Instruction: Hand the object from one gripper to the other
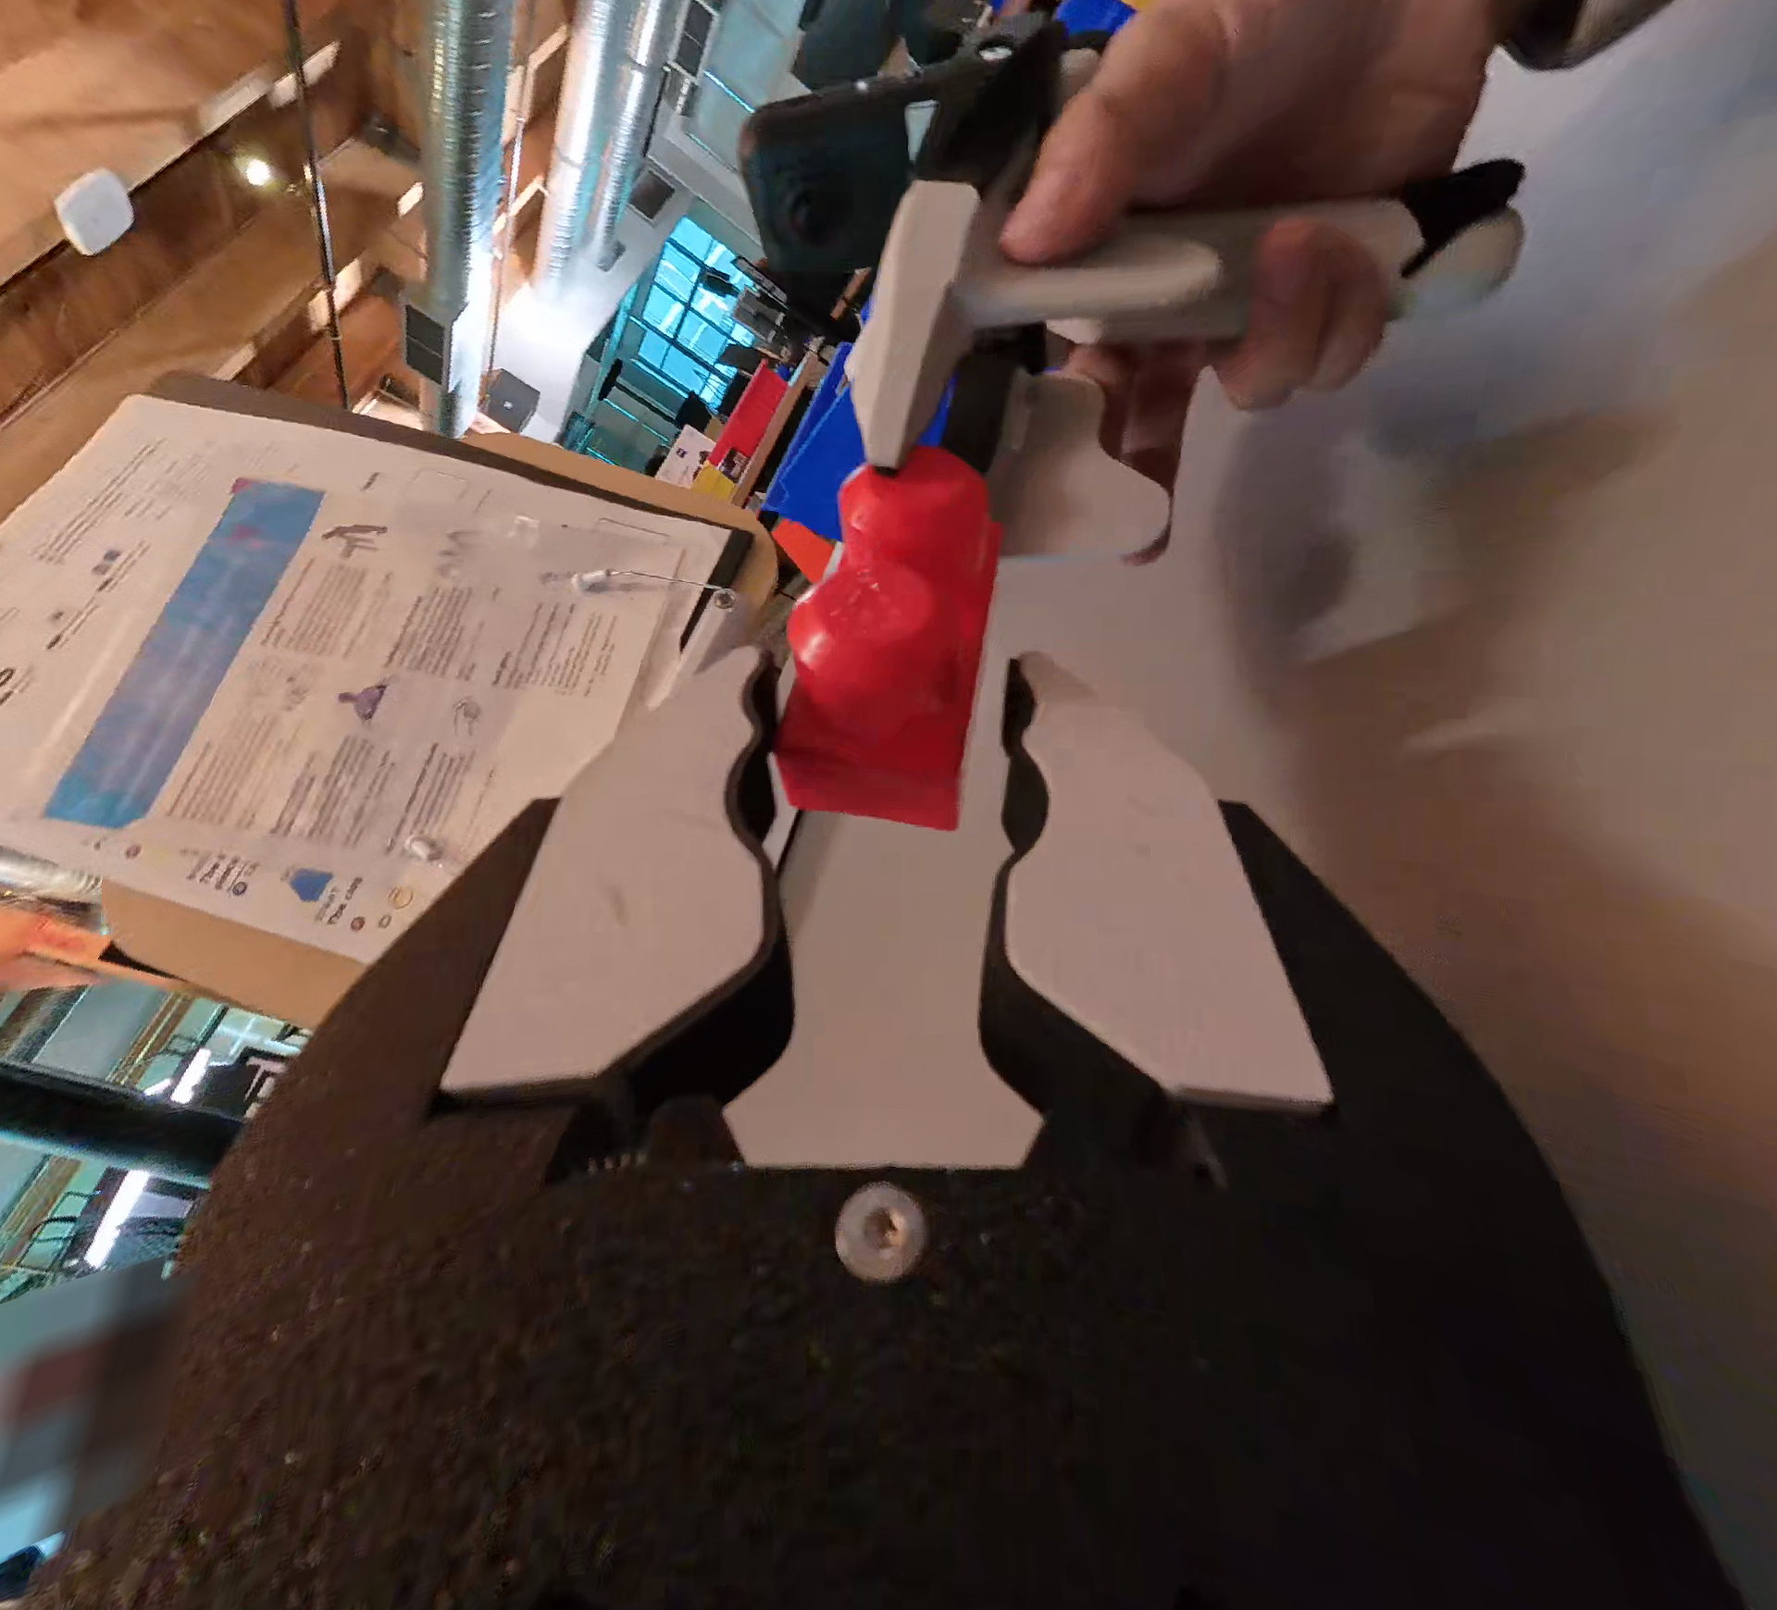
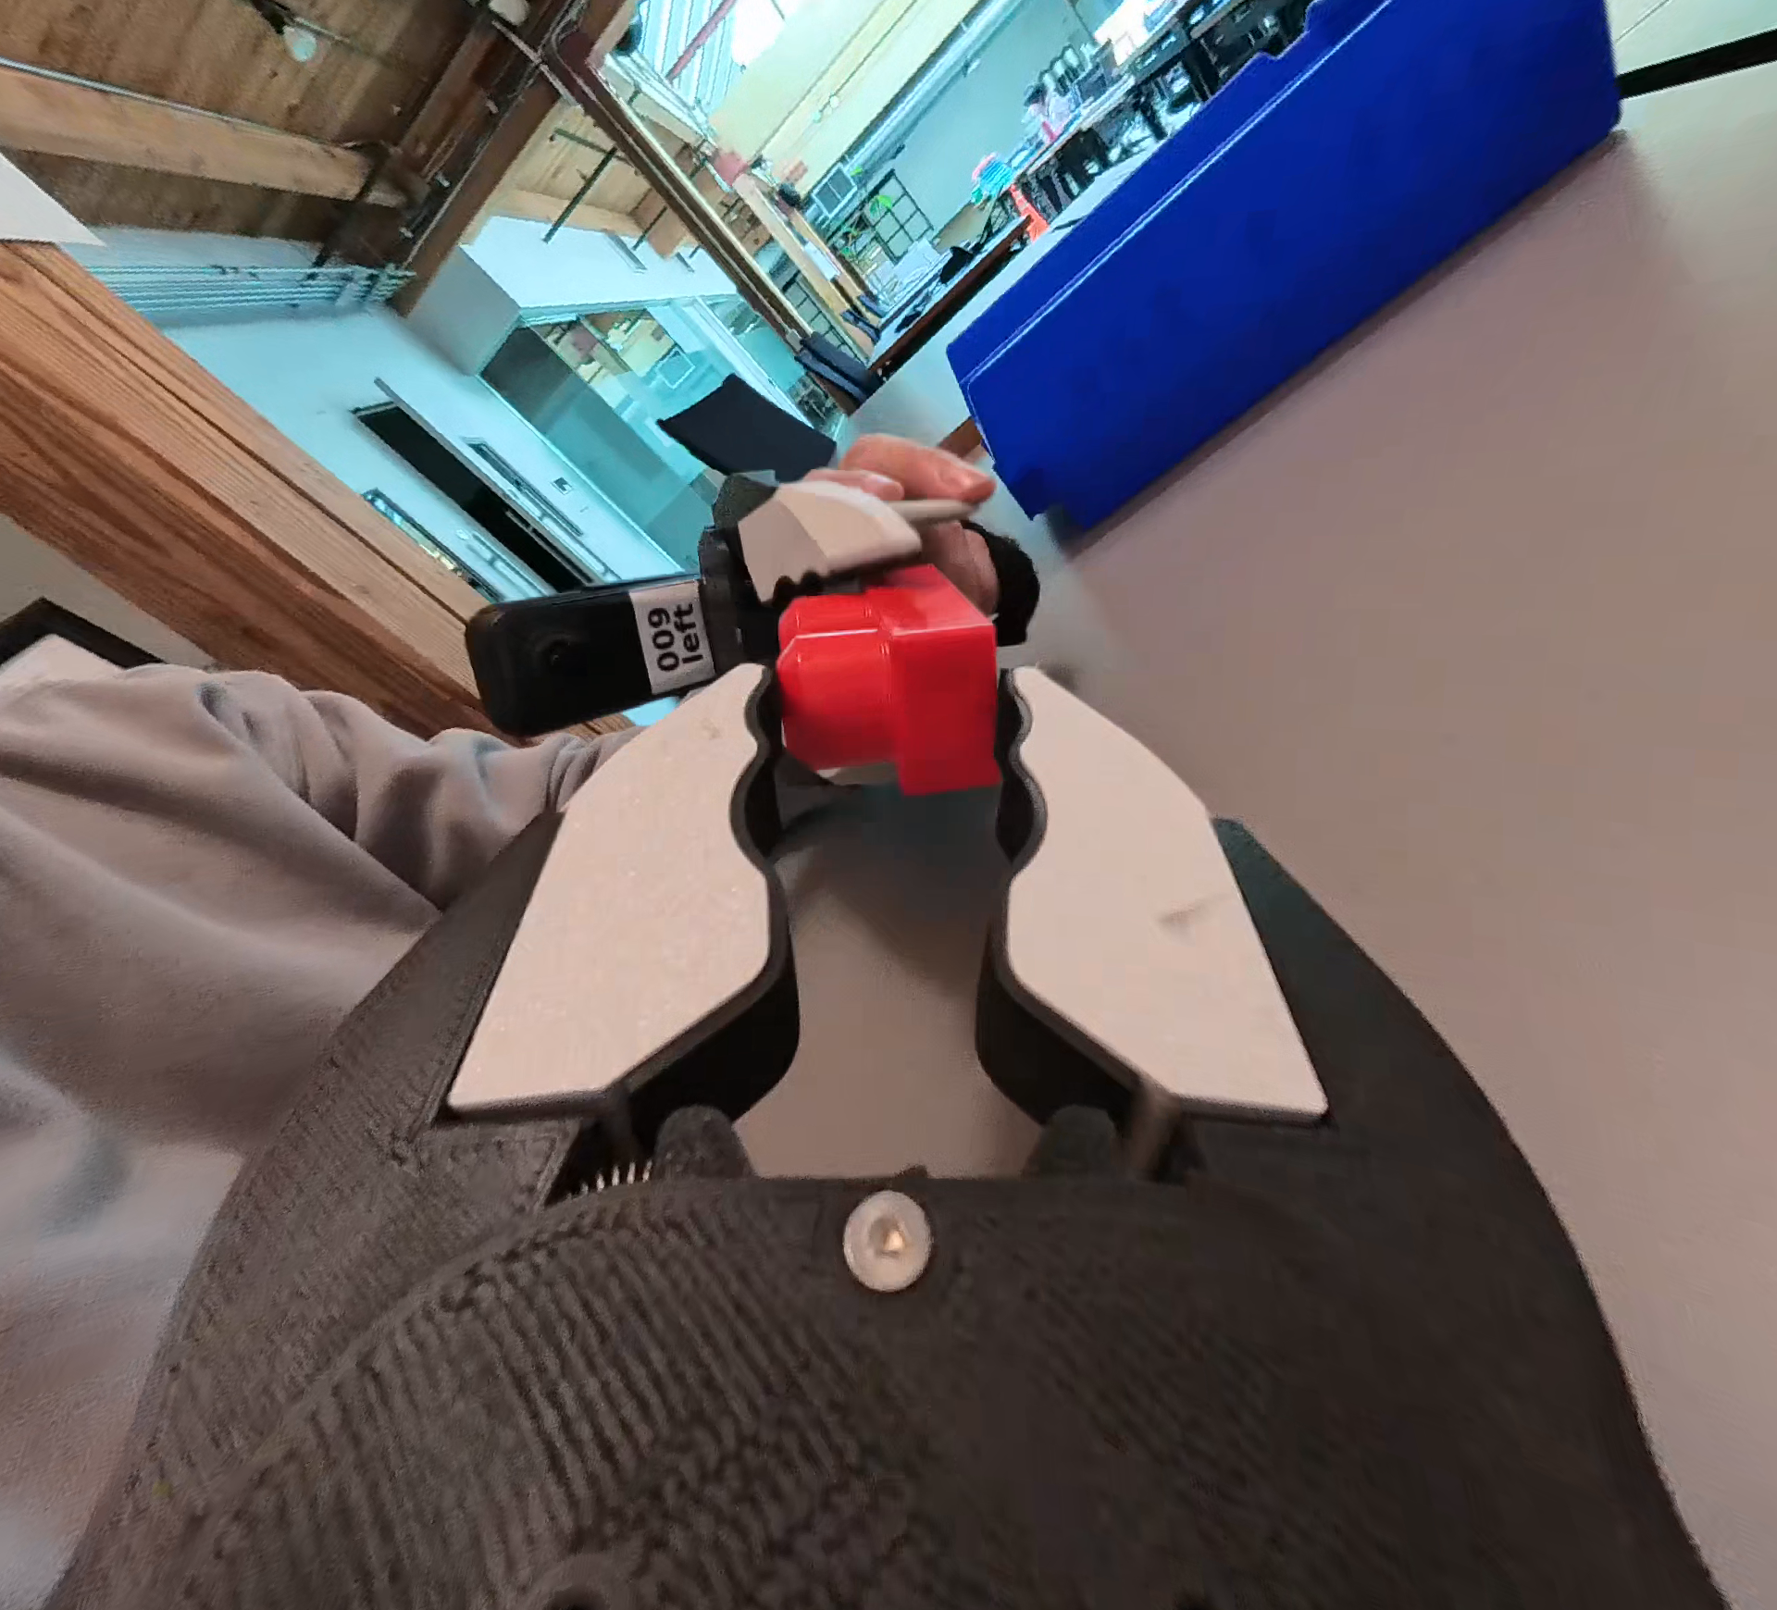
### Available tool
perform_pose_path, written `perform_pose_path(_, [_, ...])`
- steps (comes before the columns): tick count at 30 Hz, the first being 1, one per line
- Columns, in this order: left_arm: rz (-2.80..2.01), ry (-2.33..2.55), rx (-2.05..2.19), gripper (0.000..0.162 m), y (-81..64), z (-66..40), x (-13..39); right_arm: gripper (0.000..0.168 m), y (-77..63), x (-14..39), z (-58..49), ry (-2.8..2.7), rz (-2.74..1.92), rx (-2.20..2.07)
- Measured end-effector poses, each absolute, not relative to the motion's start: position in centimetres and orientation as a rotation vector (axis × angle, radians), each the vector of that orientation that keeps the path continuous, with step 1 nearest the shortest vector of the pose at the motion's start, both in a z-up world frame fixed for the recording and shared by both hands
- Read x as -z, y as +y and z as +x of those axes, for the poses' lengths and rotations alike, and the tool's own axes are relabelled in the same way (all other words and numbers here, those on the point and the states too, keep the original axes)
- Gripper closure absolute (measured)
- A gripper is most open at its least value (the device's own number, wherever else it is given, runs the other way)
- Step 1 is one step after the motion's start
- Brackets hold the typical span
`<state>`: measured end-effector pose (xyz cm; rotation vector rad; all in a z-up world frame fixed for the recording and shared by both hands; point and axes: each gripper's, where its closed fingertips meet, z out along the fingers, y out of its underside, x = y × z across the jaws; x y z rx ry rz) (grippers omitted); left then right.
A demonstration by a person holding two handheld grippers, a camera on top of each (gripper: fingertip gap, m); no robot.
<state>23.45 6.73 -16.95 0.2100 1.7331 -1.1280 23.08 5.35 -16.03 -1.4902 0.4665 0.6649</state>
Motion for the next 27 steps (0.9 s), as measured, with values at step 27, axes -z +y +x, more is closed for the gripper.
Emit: perform_pose_path(27, [-0.028, 1.820, 1.484, 0.099, 7.8, 23.5, 15.7, 0.133, 5.4, 15.6, 23.8, 0.521, -1.428, -0.648])
